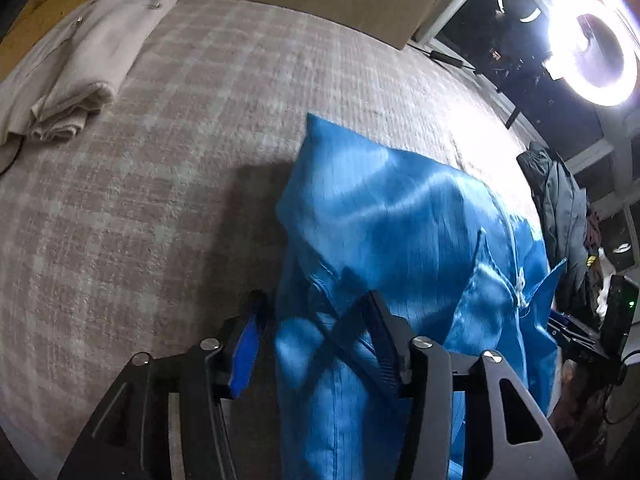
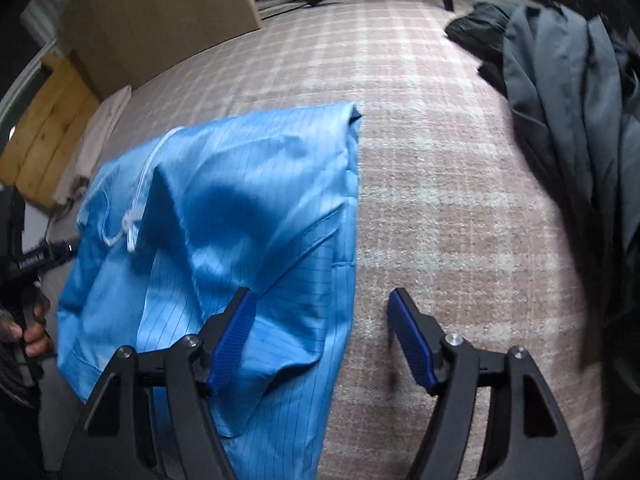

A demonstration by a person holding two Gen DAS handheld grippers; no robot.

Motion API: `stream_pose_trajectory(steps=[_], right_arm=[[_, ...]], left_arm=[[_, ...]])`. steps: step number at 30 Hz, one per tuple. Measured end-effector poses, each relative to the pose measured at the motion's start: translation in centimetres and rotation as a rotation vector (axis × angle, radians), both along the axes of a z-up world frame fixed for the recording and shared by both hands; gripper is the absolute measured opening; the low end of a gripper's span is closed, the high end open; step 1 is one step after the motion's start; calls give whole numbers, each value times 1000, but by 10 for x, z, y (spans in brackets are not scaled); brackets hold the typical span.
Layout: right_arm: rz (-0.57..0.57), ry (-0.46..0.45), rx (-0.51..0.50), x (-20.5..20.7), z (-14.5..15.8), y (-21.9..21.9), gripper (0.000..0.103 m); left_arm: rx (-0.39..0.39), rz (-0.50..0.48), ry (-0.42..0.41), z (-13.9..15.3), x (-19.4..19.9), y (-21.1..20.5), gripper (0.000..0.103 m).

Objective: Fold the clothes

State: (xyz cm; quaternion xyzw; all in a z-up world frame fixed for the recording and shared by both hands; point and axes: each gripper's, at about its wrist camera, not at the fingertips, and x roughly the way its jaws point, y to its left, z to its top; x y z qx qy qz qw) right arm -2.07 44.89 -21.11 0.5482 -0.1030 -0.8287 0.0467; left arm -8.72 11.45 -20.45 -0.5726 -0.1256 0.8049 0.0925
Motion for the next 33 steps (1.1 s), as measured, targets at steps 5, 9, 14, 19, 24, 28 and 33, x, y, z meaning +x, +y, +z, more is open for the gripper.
stream_pose_trajectory(steps=[5,9,14,19,24,28,33], right_arm=[[98,18,28,5,4,-15,55],[116,25,-14,1,0,-13,39],[121,46,-106,0,-1,-12,15],[77,75,-76,4,11,-14,9],[46,103,-83,10,25,-13,9],[24,126,-110,10,34,-1,8],[43,156,-103,12,51,-3,8]], left_arm=[[-102,-77,12,0,0,24,49],[-83,-62,24,-1,1,26,23],[-14,-32,27,-2,4,26,7],[-54,-11,46,6,6,37,6],[-146,-7,89,26,14,50,6],[-202,-25,136,49,29,61,6],[-267,-38,199,76,48,74,6]])
